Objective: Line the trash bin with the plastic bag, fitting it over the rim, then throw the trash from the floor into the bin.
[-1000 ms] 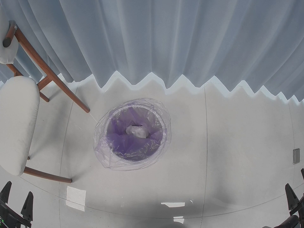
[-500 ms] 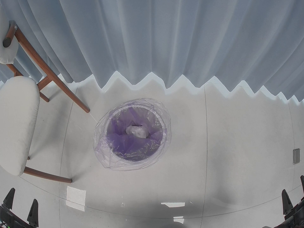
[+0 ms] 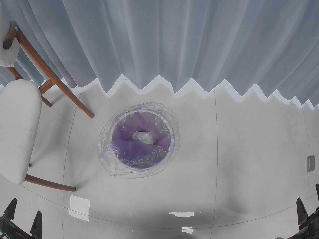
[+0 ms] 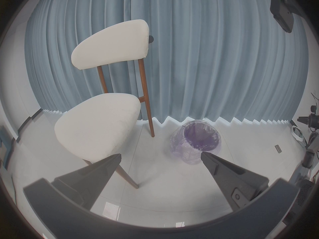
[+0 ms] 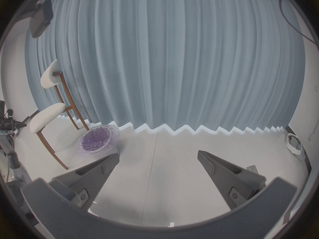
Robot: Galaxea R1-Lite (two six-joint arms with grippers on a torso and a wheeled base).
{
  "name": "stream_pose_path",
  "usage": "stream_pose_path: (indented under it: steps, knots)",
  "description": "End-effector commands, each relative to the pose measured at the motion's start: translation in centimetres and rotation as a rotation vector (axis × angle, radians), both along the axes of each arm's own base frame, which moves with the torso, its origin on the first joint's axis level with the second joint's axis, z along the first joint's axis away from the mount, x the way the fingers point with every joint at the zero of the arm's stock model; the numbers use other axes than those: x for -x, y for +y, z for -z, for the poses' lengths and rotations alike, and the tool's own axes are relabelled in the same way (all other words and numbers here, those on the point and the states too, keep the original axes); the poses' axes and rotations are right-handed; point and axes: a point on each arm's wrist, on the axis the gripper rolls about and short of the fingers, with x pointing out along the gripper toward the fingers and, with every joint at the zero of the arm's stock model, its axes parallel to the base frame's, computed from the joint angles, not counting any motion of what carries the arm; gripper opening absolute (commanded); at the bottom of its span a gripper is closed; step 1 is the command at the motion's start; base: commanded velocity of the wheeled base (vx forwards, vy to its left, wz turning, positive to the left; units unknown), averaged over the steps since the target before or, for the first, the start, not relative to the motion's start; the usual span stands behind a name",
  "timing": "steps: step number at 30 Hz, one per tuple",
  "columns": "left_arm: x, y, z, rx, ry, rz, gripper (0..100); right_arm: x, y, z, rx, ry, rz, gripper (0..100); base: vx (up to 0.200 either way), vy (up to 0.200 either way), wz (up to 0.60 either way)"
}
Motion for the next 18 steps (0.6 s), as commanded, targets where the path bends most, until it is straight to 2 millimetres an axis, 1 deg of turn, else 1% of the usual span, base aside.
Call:
stream_pose_path:
  steps: [1,16,18]
  knots:
    - [-0.04,0.0,0.47,0.0,0.005,-0.001,100,-0.07,0.0,0.51,0.001,0.009,0.0,100,-0.2,0.0,0.0]
    - [-0.03,0.01,0.42,0.013,0.004,-0.007,100,-0.07,0.0,0.51,0.001,0.009,0.0,100,-0.2,0.0,0.0]
    - [-0.03,0.01,0.44,0.026,0.005,-0.007,100,-0.07,0.0,0.51,0.001,0.009,0.001,100,0.0,0.2,0.0]
